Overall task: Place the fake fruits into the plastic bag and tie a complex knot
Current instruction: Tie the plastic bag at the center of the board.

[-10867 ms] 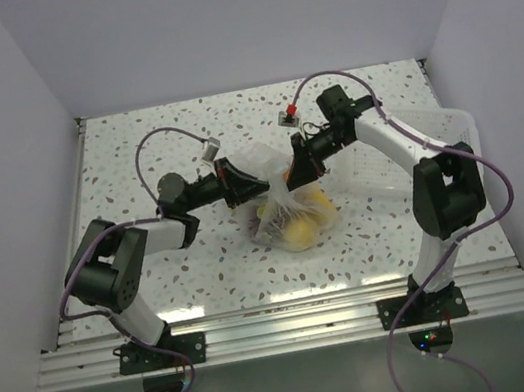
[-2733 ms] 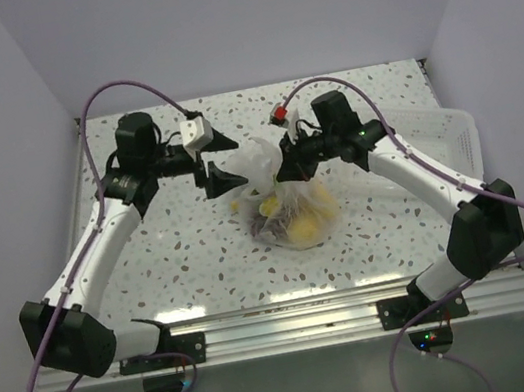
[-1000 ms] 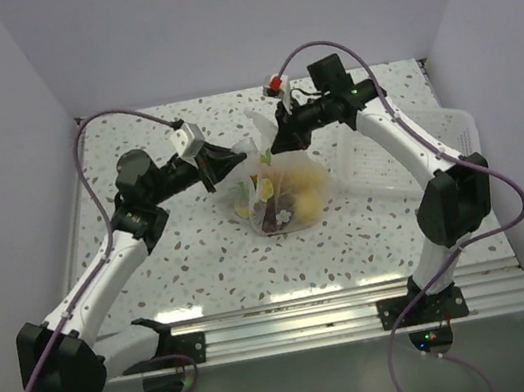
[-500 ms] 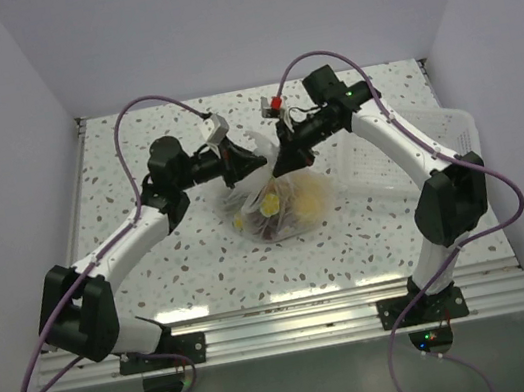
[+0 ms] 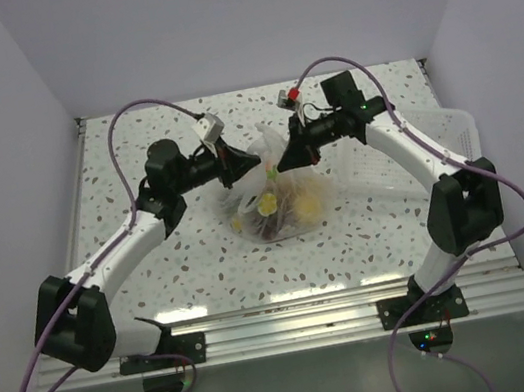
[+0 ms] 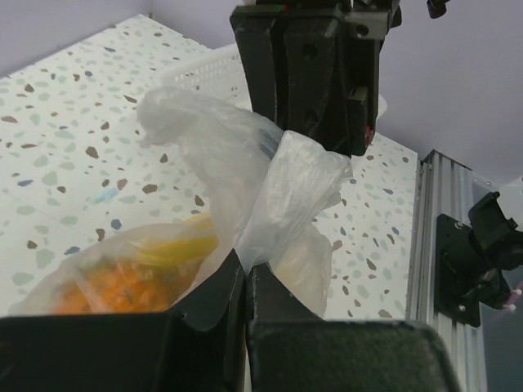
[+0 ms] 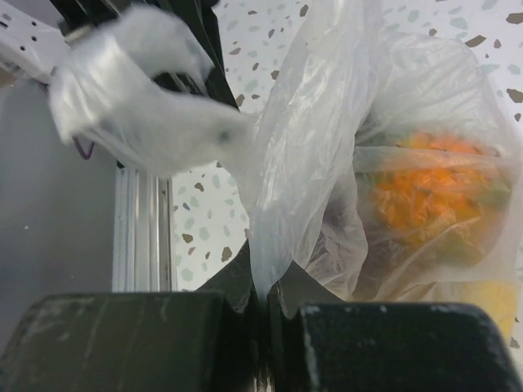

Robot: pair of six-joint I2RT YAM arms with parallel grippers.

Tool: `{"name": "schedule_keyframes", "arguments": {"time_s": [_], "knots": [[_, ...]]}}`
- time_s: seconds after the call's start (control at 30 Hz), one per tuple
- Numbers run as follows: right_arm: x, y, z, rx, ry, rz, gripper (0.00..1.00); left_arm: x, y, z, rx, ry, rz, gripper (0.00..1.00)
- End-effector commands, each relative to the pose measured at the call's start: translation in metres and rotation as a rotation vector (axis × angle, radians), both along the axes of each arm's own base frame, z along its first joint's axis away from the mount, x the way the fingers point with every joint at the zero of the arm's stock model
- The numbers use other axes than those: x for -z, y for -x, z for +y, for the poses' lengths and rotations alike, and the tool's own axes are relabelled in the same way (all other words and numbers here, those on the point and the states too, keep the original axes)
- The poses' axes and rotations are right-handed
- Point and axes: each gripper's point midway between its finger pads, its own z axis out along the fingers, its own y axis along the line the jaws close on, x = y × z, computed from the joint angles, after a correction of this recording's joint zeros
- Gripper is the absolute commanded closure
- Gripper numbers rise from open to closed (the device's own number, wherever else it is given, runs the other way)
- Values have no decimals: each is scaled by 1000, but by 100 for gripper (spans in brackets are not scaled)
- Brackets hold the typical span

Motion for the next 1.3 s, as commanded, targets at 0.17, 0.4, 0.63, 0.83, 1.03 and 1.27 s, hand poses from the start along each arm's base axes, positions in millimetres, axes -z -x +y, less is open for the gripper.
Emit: {"name": "schedule_keyframes", "arguments": {"time_s": [0.17, 0.4, 0.63, 0.83, 1.03, 1.27], "knots": [[-56, 39, 6, -205, -215, -166, 100, -24, -16, 34, -144, 172, 45, 100], [-45, 51, -4, -328, -168, -244, 100, -28, 23, 47, 33, 4, -74, 47], [-24, 42, -8, -450, -105, -260, 100, -66, 43, 66, 203, -312, -628, 25], [-20, 46, -3, -471, -90, -245, 100, -75, 34, 55, 311, -456, -893, 18], [-5, 63, 1, -522, -48, -214, 100, -75, 30, 31, 359, -555, -1112, 26], [-5, 76, -6, -506, -22, -149, 100, -105, 68, -1, 321, -336, -1142, 19]]}}
